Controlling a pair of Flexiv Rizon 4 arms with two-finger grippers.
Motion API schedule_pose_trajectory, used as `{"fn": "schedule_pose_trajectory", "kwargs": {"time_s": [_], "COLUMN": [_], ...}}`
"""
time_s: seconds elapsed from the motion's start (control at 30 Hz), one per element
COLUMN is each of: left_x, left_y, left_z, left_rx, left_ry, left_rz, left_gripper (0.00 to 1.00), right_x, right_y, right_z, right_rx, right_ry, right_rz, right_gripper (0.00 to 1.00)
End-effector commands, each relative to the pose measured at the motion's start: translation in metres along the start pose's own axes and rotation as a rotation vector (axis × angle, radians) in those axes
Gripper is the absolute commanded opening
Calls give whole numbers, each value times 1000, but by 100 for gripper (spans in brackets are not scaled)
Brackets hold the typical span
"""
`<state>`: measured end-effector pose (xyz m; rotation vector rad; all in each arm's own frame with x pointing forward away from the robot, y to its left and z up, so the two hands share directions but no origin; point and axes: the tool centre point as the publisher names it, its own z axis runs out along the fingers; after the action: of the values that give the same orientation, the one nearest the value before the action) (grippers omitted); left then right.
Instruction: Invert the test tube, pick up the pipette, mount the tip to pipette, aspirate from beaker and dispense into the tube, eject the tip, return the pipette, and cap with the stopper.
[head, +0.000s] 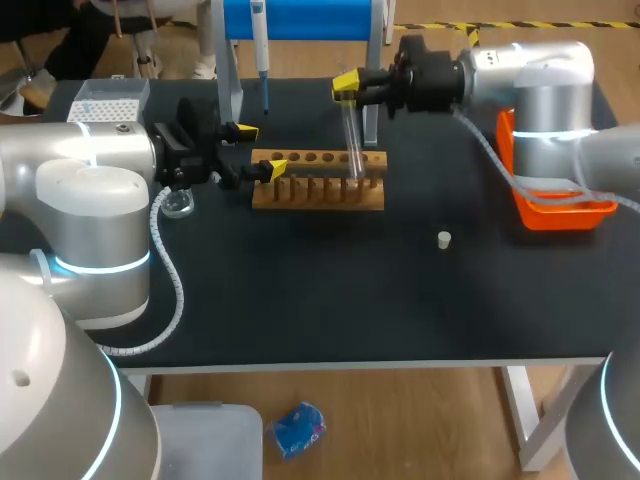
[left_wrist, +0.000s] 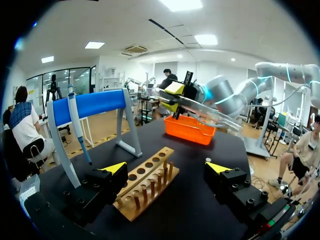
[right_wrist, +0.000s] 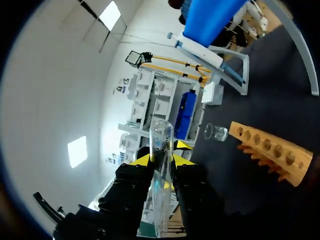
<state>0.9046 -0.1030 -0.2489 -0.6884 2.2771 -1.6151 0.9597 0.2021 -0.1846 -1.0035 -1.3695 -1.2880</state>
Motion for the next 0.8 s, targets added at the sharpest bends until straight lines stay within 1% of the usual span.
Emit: {"fn": "schedule_pose_trajectory", "kwargs": {"time_s": [0.03,0.13,0.17,0.23,0.27,0.37,0.43,0.53,0.8], "left_x": [0,0,0,0,0,0,0,0,0], "left_y": [1,1,1,1,1,1,1,1,1], "left_z": [0,0,0,0,0,0,0,0,0], "left_rx": [2,2,2,2,2,2,2,2,2], "left_ry": [-1,-1,-1,-1,-1,-1,-1,-1,-1], "left_rz": [1,1,1,1,1,1,1,1,1], "left_gripper": [100,100,100,100,100,100,100,100,100], "right_x": [-7,-6,-6,-7,-8,-9,-9,-9,-9], "right_y": [3,3,3,3,3,2,2,2,2], "right_z": [0,1,1,1,1,1,1,1,1], "right_rx": [5,7,3,-1,-10,-15,-18,-24,-24], "right_ry": [20,3,32,-2,22,-5,5,-12,-12], "right_rz": [30,13,34,13,47,42,51,37,37], "right_gripper": [0,0,0,0,0,0,0,0,0]}}
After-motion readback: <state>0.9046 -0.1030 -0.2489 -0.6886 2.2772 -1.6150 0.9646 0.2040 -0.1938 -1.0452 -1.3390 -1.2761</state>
